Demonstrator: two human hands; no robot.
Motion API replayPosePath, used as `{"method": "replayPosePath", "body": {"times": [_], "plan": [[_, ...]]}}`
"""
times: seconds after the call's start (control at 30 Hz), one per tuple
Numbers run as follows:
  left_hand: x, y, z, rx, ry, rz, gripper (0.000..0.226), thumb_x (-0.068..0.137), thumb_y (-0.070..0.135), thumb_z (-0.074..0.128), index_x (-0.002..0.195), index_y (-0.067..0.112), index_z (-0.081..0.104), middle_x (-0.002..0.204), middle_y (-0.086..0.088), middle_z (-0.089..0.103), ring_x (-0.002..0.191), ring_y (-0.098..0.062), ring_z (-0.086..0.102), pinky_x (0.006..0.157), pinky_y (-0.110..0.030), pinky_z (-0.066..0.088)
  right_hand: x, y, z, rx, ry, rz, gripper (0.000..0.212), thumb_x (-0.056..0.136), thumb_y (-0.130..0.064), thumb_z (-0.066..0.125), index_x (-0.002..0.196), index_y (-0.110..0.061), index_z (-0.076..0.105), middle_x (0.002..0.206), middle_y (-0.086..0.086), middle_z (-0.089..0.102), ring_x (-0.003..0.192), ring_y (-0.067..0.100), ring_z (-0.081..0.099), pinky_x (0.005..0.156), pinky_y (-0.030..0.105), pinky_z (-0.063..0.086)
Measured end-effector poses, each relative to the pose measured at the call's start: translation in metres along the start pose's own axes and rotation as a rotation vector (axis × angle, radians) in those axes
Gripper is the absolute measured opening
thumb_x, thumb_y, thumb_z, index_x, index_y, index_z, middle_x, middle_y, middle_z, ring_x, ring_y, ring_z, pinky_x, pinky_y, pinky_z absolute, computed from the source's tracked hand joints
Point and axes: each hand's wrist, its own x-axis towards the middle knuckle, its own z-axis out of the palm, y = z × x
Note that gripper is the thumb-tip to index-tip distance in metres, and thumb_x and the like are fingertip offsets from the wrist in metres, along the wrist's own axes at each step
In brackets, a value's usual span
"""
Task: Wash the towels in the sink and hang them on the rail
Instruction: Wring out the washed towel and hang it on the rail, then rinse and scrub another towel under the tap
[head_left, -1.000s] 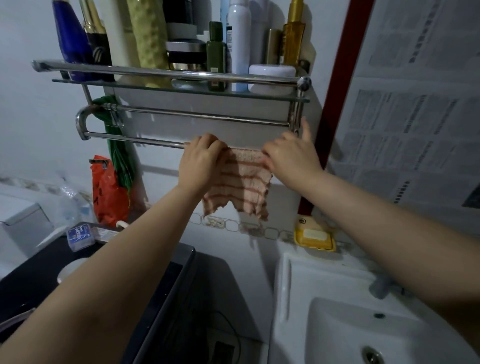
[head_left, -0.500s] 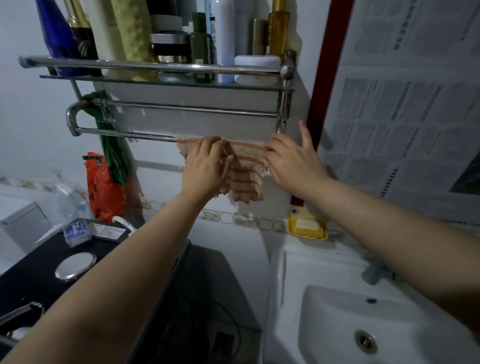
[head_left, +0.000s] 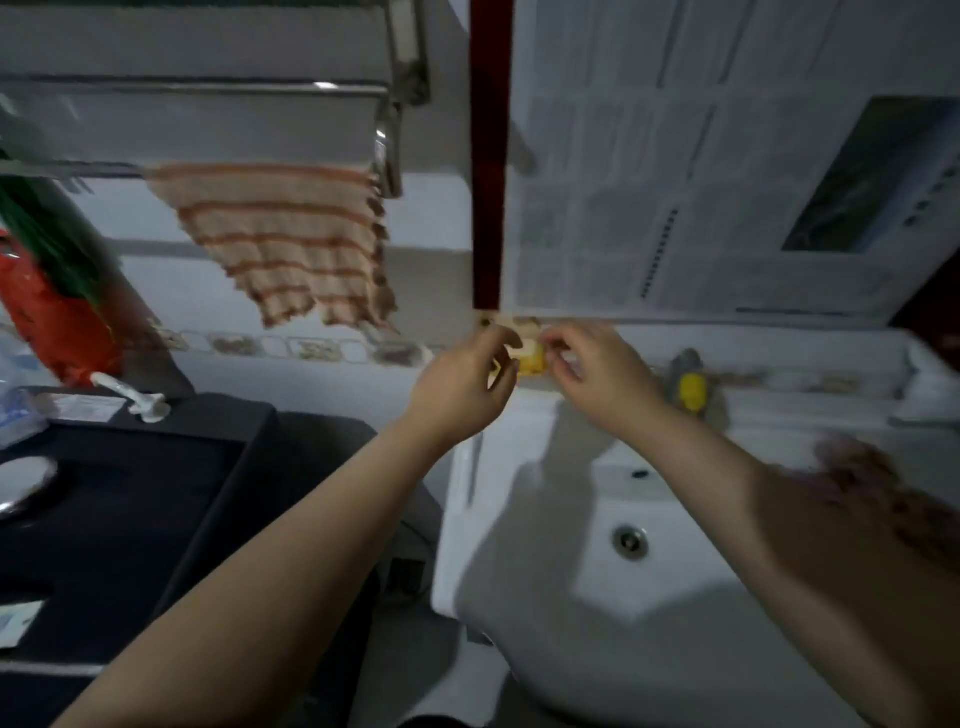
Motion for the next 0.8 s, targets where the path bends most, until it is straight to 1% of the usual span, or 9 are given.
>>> {"method": "replayPosePath", "body": {"times": [0.07, 0.17, 0.23, 0.3, 0.37, 0.47, 0.57, 0.67, 0.8], "plan": [[0.001, 0.017, 0.034, -0.133, -0.185, -0.165, 0.019, 0.094, 0.031, 0.052, 0.111, 0.024, 0.057, 0.09, 0.011, 0.06, 0.083, -0.013, 0.06, 0.071, -0.027, 0.045, -0.031, 0.033, 0.001, 0.157, -0.16, 0.215, 0.011, 0.091, -0.02, 0.056, 0.098, -0.026, 0.062, 0.092, -0.004, 0.067, 0.088, 0.018, 0.063, 0.078, 0.032, 0.049], [0.0, 0.048, 0.085, -0.264, -0.46, -0.307, 0.016, 0.095, 0.033, 0.051, 0.105, 0.024, 0.059, 0.097, 0.005, 0.066, 0.087, -0.017, 0.063, 0.079, -0.031, 0.05, -0.077, 0.081, -0.003, 0.27, -0.321, 0.415, 0.017, 0.088, -0.021, 0.059, 0.082, -0.037, 0.058, 0.079, -0.01, 0.068, 0.079, 0.013, 0.066, 0.077, 0.037, 0.054], [-0.003, 0.07, 0.118, -0.302, -0.624, -0.338, 0.019, 0.096, 0.031, 0.051, 0.106, 0.018, 0.061, 0.099, -0.001, 0.069, 0.086, -0.02, 0.065, 0.076, -0.03, 0.05, -0.103, 0.114, -0.01, 0.26, -0.4, 0.505, 0.014, 0.089, -0.022, 0.058, 0.083, -0.035, 0.06, 0.082, -0.009, 0.068, 0.08, 0.013, 0.065, 0.076, 0.034, 0.052], [-0.006, 0.091, 0.149, -0.315, -0.767, -0.372, 0.025, 0.097, 0.033, 0.05, 0.109, 0.014, 0.06, 0.098, -0.003, 0.071, 0.079, -0.016, 0.065, 0.064, -0.023, 0.049, -0.126, 0.148, -0.018, 0.246, -0.456, 0.605, 0.008, 0.089, -0.026, 0.057, 0.083, -0.03, 0.061, 0.084, -0.006, 0.069, 0.081, 0.017, 0.064, 0.075, 0.035, 0.051], [-0.008, 0.109, 0.176, -0.322, -0.869, -0.412, 0.027, 0.097, 0.036, 0.049, 0.11, 0.014, 0.06, 0.098, -0.002, 0.071, 0.076, -0.011, 0.063, 0.062, -0.02, 0.047, -0.145, 0.185, -0.027, 0.156, -0.509, 0.692, 0.01, 0.09, -0.029, 0.054, 0.084, -0.024, 0.061, 0.087, -0.003, 0.068, 0.083, 0.022, 0.063, 0.075, 0.037, 0.052], [-0.006, 0.129, 0.212, -0.356, -0.881, -0.478, 0.026, 0.097, 0.036, 0.049, 0.108, 0.014, 0.059, 0.093, 0.001, 0.07, 0.078, -0.012, 0.063, 0.064, -0.022, 0.048, -0.172, 0.246, -0.039, -0.197, -0.5, 0.814, 0.02, 0.09, -0.025, 0.05, 0.107, -0.025, 0.061, 0.115, 0.0, 0.062, 0.106, 0.026, 0.057, 0.082, 0.029, 0.045], [-0.004, 0.146, 0.238, -0.392, -0.822, -0.549, 0.024, 0.097, 0.035, 0.05, 0.107, 0.015, 0.059, 0.082, 0.006, 0.067, 0.078, -0.014, 0.064, 0.063, -0.023, 0.048, -0.203, 0.295, -0.045, -0.385, -0.407, 0.911, 0.053, 0.084, -0.018, 0.056, 0.135, -0.025, 0.044, 0.139, 0.005, 0.044, 0.129, 0.029, 0.04, 0.107, 0.037, 0.035], [-0.009, 0.158, 0.256, -0.441, -0.8, -0.635, 0.023, 0.097, 0.034, 0.051, 0.106, 0.015, 0.06, 0.085, 0.004, 0.069, 0.079, -0.014, 0.064, 0.066, -0.024, 0.049, -0.232, 0.318, -0.045, -0.45, -0.476, 1.012, 0.05, 0.092, -0.014, 0.049, 0.139, -0.012, 0.033, 0.145, 0.019, 0.03, 0.13, 0.037, 0.036, 0.105, 0.041, 0.034], [-0.017, 0.164, 0.264, -0.432, -0.839, -0.684, 0.021, 0.097, 0.033, 0.05, 0.104, 0.015, 0.059, 0.093, 0.001, 0.07, 0.08, -0.014, 0.063, 0.063, -0.021, 0.048, -0.246, 0.319, -0.051, -0.576, -0.479, 0.93, 0.047, 0.094, -0.009, 0.042, 0.14, -0.006, 0.033, 0.15, 0.026, 0.02, 0.131, 0.045, 0.034, 0.099, 0.046, 0.04]]}}
